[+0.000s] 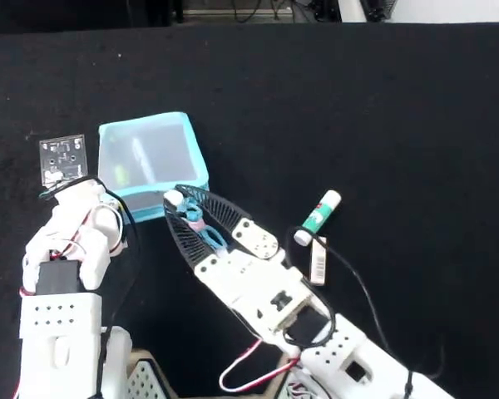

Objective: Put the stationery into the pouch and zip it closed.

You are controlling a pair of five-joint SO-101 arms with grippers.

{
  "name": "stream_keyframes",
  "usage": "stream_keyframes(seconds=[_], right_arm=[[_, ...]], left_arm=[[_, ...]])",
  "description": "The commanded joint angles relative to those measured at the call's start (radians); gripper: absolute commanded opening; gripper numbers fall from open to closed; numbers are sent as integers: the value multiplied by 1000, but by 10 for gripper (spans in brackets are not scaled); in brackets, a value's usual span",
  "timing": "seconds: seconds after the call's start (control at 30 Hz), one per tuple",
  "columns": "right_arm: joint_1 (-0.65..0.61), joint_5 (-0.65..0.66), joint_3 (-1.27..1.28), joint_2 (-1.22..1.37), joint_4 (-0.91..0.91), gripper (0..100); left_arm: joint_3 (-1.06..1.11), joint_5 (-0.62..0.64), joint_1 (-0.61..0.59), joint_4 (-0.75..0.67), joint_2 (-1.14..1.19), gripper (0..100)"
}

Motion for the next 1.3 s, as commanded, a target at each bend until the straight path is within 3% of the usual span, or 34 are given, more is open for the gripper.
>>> stream_keyframes(seconds=[0.0,0.23,0.4,0.5,0.77,1.03,1.27], right_arm=[[21,-5,-12,-90,183,11],[15,-11,-142,-269,812,11],[18,-167,-252,-363,1209,11],[17,-229,-260,-394,1283,11],[17,-236,-300,-329,1349,10],[21,-235,-648,-88,1617,10],[37,-235,-835,113,1648,11]], left_arm=[[-30,-11,-12,-5,9,30],[-30,-11,-12,-5,9,30],[-30,-11,-12,-5,9,30],[-30,-11,-12,-5,9,30],[-35,-11,-12,-5,9,30],[-35,-11,-12,-8,9,30],[-28,-11,-12,-5,9,30]])
